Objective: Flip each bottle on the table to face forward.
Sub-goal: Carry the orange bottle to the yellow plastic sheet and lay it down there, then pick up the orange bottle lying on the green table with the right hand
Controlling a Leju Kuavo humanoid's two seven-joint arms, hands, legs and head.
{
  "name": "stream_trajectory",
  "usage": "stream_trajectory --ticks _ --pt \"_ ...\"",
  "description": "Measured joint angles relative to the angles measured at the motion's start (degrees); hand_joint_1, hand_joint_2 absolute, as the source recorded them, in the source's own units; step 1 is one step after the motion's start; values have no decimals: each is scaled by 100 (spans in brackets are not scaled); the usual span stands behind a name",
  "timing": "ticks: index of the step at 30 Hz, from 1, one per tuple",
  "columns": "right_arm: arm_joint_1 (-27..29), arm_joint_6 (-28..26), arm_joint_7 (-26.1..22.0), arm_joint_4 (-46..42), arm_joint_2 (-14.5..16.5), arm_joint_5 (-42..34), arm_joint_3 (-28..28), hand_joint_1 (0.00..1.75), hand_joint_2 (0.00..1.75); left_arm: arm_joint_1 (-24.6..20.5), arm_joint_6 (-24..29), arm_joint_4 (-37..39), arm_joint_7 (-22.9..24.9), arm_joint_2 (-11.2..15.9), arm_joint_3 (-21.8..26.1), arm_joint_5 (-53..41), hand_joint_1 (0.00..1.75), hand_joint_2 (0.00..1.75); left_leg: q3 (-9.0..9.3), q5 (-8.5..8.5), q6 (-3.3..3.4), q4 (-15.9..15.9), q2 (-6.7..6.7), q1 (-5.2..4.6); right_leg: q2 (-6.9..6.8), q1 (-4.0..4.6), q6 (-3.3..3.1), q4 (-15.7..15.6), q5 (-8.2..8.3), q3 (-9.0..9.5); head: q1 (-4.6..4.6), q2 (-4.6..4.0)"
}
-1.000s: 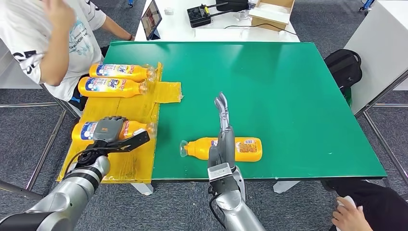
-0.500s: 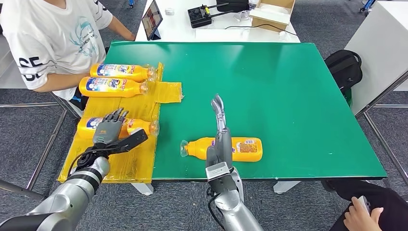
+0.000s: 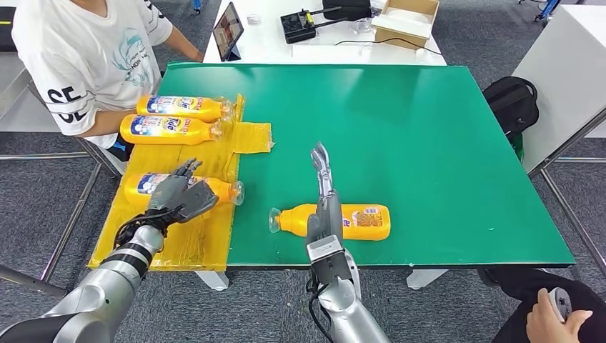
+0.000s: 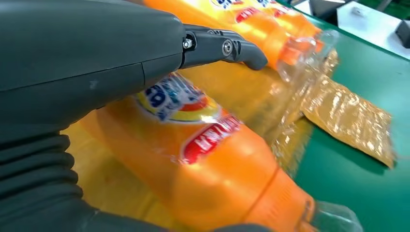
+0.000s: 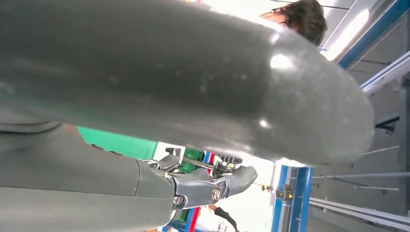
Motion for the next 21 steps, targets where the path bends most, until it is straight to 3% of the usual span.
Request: stream_trajectory --ticks 2,7,9,11,13,15,17,21 --pt "0 9 0 15 4 -3 -2 0 0 2 -72 -6 -39 -19 29 113 0 0 1 2 0 0 0 0 0 0 0 0 1 1 -1 0" --pt "0 80 -1 127 12 -47 -71 0 0 18 -1068 -182 -480 -77 209 1353 0 0 4 4 0 0 5 0 2 1 0 2 4 2 -2 0" --pt "0 92 -1 163 13 -48 -92 0 0 76 -1064 -317 -607 -105 278 1836 0 0 4 4 0 0 7 1 3 1 0 2 4 -2 -2 0" --pt "2 82 8 194 13 -19 -107 0 0 188 -650 -517 -719 -181 351 2334 0 0 0 4 0 0 11 1 6 1 0 2 4 -8 -2 0" --pt "3 64 31 221 16 33 -117 0 87 288 -115 -754 -827 -290 416 2705 0 0 -6 4 0 0 11 0 6 1 0 2 4 -12 -1 0" --pt "2 57 73 245 23 108 -122 0 175 363 235 -962 -910 -381 461 2922 0 87 -10 3 0 0 10 0 6 1 0 2 4 -14 1 0" --pt "2 45 116 272 25 247 -121 0 175 475 685 -1226 -1007 -461 483 3208 0 175 -14 3 0 0 11 0 7 1 0 2 4 -20 2 0" --pt "8 -176 30 254 -2 574 -121 0 175 821 1891 -2067 -1112 -625 361 3964 0 175 -23 1 -2 1 14 0 9 0 0 1 4 -33 0 0"
